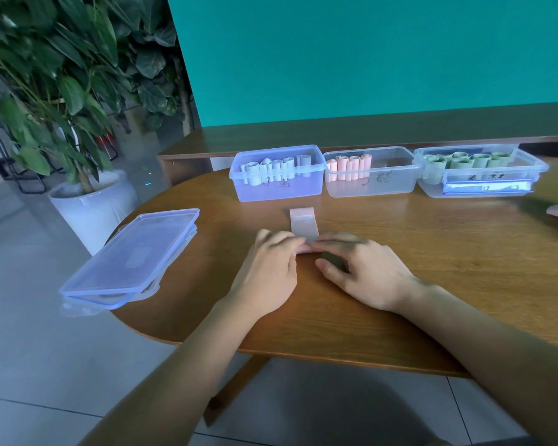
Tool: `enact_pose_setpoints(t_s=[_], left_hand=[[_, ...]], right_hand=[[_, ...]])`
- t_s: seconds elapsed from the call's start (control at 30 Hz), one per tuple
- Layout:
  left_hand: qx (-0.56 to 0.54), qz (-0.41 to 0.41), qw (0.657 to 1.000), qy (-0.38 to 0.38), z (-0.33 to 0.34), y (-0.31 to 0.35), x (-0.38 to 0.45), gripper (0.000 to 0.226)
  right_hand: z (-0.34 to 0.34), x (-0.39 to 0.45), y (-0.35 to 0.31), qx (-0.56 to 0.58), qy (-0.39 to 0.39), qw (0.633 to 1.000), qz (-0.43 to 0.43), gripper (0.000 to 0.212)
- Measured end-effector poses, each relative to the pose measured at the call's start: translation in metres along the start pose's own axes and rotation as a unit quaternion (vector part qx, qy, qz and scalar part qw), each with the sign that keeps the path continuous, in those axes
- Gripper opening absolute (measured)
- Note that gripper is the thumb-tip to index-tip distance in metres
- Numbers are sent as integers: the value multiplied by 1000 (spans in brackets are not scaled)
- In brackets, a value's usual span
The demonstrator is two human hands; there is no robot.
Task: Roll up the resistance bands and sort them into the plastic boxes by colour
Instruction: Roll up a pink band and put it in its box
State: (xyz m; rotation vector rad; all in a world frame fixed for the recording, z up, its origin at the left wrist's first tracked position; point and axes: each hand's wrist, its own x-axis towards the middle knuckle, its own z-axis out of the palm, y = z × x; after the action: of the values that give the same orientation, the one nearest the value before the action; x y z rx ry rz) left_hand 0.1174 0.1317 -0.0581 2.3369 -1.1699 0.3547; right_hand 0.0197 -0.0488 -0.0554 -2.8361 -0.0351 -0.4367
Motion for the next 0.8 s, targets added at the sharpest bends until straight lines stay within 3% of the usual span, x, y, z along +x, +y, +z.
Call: enact_pose_setpoints(t_s=[0.17,0.43,0.6,0.8], left_hand=[[-9,22,998,58,2,-3,3,39],[12,10,999,31,10,-14,18,32],[4,27,998,61,9,-15,21,32],[21,2,999,24,13,-19,29,32]], right_hand=[[1,10,5,-3,0,1000,0,41],[4,19,9,15,9,1000,-13,38],[6,28,14,2,9,1000,5,40],[5,33,16,27,30,999,-9,36]])
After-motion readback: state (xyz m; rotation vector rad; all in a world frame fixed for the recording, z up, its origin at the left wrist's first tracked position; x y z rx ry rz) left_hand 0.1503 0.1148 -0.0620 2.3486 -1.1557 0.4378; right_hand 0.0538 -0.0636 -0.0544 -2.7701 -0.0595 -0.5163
